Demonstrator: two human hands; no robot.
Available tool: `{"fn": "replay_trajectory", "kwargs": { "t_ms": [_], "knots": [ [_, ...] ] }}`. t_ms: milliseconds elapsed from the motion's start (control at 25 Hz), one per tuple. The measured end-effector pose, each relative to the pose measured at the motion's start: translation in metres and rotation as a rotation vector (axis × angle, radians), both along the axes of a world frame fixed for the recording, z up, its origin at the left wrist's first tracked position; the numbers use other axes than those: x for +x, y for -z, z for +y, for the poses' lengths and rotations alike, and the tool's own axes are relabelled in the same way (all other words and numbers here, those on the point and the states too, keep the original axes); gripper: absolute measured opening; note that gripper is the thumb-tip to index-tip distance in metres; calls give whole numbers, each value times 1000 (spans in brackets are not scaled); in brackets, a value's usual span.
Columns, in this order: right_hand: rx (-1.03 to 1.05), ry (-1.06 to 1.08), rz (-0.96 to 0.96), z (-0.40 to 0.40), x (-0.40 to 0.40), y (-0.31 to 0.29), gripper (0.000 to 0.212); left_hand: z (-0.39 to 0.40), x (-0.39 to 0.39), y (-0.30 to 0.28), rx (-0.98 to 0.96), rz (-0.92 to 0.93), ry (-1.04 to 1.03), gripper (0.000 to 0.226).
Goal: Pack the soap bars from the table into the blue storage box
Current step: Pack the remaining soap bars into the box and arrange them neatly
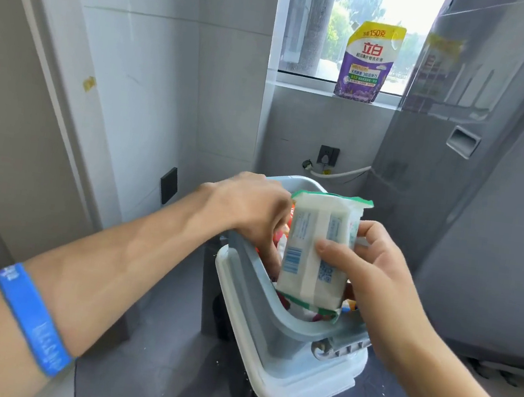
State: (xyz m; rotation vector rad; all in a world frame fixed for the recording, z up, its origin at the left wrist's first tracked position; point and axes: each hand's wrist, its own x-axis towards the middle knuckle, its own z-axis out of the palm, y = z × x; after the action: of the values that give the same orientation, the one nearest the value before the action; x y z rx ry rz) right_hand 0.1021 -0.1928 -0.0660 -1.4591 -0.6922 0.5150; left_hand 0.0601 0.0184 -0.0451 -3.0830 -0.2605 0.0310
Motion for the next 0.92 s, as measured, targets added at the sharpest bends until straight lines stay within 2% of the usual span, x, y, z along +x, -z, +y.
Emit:
{"fn": "replay_trajectory", "kwargs": {
  "t_ms": [40, 80, 160, 240, 280, 360, 400, 440, 520, 560, 640, 800, 920],
  "knots": [
    [-10, -26, -25, 0, -2, 1, 21, 1, 1, 2, 76, -112, 82, 60],
    [-20, -40, -40, 0, -2, 1, 21, 4, 2, 4, 33, -127, 123, 58],
    [-84, -47, -112, 1, -1, -1, 23, 12, 4, 3, -214, 0, 121, 43],
    [-258, -35, -342, 4, 2, -3, 27, 21, 10, 5, -438, 51, 64, 19],
    [-353, -22, -483, 7, 3, -5, 31, 25, 15, 9, -494, 32, 61, 19],
    [-521, -24, -721, 17, 4, -11, 33, 25, 23, 17, -481, 30, 59, 23],
    [-612, -54, -802, 24, 4, -16, 31, 24, 26, 20, -467, 34, 33, 17],
    [-707, -96, -849, 31, 4, -23, 30, 23, 27, 21, -474, 32, 13, 9],
    [-866, -185, -862, 43, 4, -36, 29, 25, 27, 22, -488, 15, 20, 22],
    [-918, -214, -894, 47, 4, -40, 29, 25, 27, 24, -481, 7, 23, 22],
    [-970, -216, -1042, 54, 0, -49, 26, 26, 26, 26, -446, -5, 15, 6],
    [-948, -192, -1312, 54, -18, -56, 39, 30, 32, 32, -392, -52, -30, 25],
    [-857, -124, -1339, 41, -27, -34, 32, 30, 28, 29, -528, -42, 27, 25]
  ]
}}
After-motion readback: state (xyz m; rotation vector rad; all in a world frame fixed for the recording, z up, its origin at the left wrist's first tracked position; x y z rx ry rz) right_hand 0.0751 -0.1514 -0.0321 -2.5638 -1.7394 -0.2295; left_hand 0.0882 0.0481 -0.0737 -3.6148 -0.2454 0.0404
